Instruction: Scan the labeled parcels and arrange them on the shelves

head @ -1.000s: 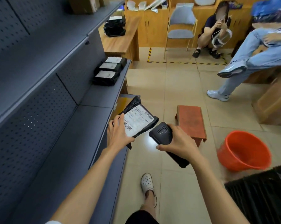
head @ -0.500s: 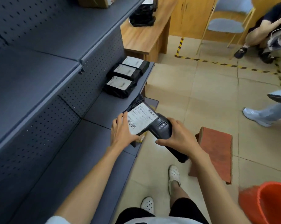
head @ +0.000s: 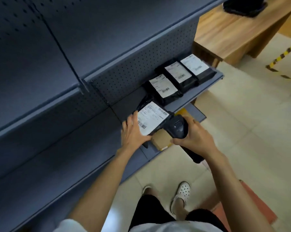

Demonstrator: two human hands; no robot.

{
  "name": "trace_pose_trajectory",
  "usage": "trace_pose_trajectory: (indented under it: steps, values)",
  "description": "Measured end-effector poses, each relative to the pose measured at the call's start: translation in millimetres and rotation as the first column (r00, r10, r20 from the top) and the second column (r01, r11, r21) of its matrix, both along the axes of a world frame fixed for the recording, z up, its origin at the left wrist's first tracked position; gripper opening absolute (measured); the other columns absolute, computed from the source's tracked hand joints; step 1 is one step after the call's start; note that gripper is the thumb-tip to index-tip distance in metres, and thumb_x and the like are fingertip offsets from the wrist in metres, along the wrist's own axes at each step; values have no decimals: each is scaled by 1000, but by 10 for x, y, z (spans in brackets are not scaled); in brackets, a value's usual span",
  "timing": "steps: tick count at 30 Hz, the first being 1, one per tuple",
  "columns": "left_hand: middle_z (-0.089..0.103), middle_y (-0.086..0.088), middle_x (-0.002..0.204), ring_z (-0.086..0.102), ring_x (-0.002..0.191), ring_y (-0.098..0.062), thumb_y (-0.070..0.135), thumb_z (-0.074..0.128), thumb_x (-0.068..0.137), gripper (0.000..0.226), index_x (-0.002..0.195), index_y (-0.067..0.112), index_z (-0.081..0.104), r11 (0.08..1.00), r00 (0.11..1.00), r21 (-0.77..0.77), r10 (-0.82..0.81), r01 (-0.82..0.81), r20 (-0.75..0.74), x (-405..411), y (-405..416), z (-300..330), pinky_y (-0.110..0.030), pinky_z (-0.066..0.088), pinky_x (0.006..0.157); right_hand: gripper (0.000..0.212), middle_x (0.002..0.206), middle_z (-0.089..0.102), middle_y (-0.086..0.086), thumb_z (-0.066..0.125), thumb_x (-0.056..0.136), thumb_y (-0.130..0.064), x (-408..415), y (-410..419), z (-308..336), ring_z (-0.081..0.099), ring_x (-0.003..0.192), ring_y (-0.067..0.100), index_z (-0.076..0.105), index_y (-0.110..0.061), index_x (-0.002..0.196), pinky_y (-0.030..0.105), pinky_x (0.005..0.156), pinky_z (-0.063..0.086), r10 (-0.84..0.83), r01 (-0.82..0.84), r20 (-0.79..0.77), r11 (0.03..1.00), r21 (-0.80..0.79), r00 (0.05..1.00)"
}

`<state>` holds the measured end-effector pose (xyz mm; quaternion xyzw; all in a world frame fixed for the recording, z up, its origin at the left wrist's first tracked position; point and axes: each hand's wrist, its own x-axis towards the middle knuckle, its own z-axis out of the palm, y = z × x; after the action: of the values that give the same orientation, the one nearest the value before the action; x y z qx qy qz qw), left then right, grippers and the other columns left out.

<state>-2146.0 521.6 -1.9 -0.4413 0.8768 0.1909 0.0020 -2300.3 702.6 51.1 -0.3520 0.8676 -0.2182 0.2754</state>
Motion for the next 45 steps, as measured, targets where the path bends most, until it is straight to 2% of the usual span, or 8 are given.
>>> trace_pose_trajectory:
  steps: [5,15,22,27,29,32,35,45]
  values:
    - [28,-14,147,33,126,-42,47,84,63,110,149,23,18,980,984,87,178,-178,13,0,-282,-194,-54,40,98,88,121,52,0,82,70,-51,-252,-489,-144,57,110,24,42,-22,142,35,79,46,92,-92,11,996,11,996]
    - [15,-19,145,38,121,-47,66,65,77,102,151,41,-2,950,961,199,206,-241,183,-307,-748,-612,-51,41,98,93,123,58,6,82,70,-55,-448,-1107,-393,58,109,26,41,-20,146,28,77,38,121,-122,9,991,50,993]
    - [2,-12,155,31,127,-47,69,55,82,84,149,43,12,913,924,191,323,-361,203,-605,-765,-1105,-50,43,98,89,121,53,1,81,72,-51,-598,-1048,-634,60,103,24,38,-23,145,33,80,48,94,-100,68,990,97,993]
    - [-13,-10,160,20,140,-48,75,41,87,86,155,35,8,809,898,388,395,-441,196,-992,-769,-1129,-50,33,108,90,125,53,0,81,73,-52,-748,-1002,-712,61,105,23,37,-24,146,36,82,51,96,-104,78,988,111,992]
    - [-11,-9,160,27,138,-44,68,42,91,82,156,31,11,799,914,449,384,-400,131,-1069,-751,-1109,-47,37,107,91,126,54,0,82,73,-51,-815,-983,-718,61,107,24,36,-24,147,36,83,50,108,-119,96,986,120,990]
    - [1,-8,158,46,126,-35,36,59,93,68,152,29,26,904,969,369,246,-218,-30,-1049,-677,-1121,-40,48,97,93,124,55,2,82,73,-51,-933,-958,-726,61,106,25,35,-23,147,39,85,52,125,-139,106,981,134,986]
    - [6,-5,159,46,123,-40,18,65,89,72,150,32,30,958,999,283,33,-44,42,-1016,-590,-1238,-44,50,95,93,124,54,1,83,72,-52,-1051,-955,-748,61,107,25,36,-23,147,42,87,53,139,-155,112,977,148,984]
    - [-12,6,163,12,144,-46,22,49,98,76,155,39,3,904,960,366,134,-219,244,-1483,-774,-1229,-48,30,113,94,118,50,-3,82,71,-54,-1387,-907,-756,61,104,23,35,-24,146,39,83,53,193,-209,108,963,168,975]
